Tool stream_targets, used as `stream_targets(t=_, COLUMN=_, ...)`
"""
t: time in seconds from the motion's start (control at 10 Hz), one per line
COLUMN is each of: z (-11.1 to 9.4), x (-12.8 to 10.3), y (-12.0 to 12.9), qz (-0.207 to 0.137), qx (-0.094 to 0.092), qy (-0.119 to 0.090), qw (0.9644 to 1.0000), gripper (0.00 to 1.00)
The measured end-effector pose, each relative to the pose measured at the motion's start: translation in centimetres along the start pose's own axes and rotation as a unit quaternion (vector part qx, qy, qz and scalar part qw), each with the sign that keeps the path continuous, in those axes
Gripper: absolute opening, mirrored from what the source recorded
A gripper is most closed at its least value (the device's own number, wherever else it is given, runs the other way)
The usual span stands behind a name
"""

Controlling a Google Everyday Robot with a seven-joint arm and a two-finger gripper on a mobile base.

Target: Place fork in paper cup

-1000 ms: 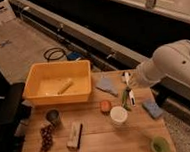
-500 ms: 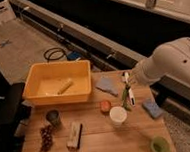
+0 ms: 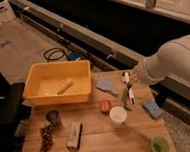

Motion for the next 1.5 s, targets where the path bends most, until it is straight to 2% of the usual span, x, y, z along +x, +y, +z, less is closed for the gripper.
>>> stream_targets(t=0.3, z=0.3, x=-2.7, y=1.8, qz=-0.031, qx=-0.020, qy=0.001, qw=0.9993, gripper=0.00)
stream_targets(t=0.5, z=1.3, x=-3.4, y=2.8, qz=-0.039, qx=-0.035, qy=-0.002, qw=0.9986, gripper=0.00)
stream_targets(t=1.2, z=6.3, x=-3.1, y=4.4, qz=-0.029, qx=-0.081, qy=-0.025, qw=0.9960, gripper=0.00)
stream_targets(t=1.5, z=8.8, x=-2.8, y=5.2, qz=-0.020, qx=-0.108, qy=-0.033, qw=0.9934, gripper=0.00)
